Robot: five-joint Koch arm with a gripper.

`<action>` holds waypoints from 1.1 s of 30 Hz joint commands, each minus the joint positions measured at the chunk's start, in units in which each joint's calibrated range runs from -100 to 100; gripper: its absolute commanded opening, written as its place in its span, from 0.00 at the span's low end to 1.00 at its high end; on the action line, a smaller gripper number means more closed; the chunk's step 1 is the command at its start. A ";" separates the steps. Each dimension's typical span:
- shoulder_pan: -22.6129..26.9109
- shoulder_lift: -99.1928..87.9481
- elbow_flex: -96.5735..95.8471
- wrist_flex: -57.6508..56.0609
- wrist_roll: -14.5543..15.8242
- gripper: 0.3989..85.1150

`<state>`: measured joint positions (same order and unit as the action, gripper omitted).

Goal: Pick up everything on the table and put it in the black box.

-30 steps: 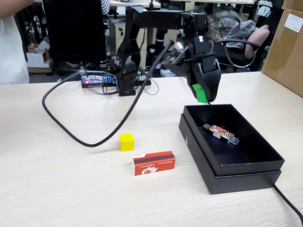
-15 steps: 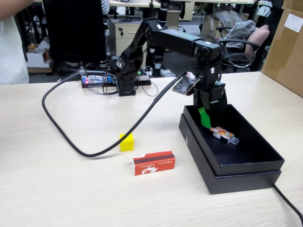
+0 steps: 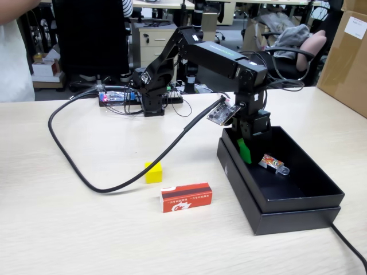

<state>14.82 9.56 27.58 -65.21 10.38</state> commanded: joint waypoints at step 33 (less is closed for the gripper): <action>-13.19 -39.45 -12.35 -4.12 -8.25 0.42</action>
<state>2.66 -25.27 15.62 -68.09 4.03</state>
